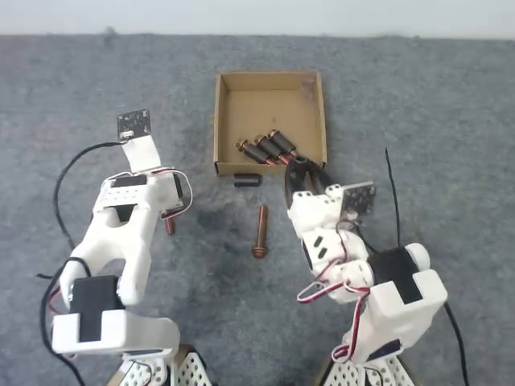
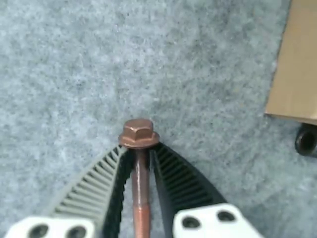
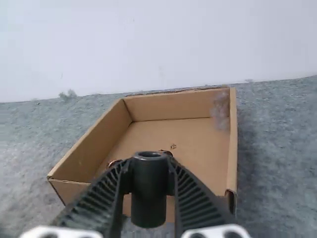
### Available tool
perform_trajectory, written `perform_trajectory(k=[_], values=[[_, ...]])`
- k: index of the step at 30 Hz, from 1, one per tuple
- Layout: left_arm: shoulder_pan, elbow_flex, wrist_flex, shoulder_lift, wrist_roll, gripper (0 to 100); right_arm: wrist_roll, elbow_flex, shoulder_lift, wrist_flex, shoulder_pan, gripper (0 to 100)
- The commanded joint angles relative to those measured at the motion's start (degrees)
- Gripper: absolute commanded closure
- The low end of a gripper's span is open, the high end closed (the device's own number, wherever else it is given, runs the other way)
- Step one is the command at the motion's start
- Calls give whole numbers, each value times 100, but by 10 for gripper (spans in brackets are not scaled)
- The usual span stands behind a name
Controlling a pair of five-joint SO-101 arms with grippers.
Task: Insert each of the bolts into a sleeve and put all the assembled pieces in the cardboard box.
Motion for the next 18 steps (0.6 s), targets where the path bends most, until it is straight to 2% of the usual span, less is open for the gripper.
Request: perform_trajectory(k=[1, 4, 9, 18], values=[[9, -13, -141, -378, -79, 988, -44, 404, -435, -787, 101, 993], [9, -13, -141, -378, -79, 988, -35, 703, -426, -1165, 92, 993], [9, -13, -149, -378, -79, 988, 659, 1116, -374, -1727, 92, 993], [18, 40, -431, -396, -53, 988, 747, 1609, -374, -2229, 75, 993]])
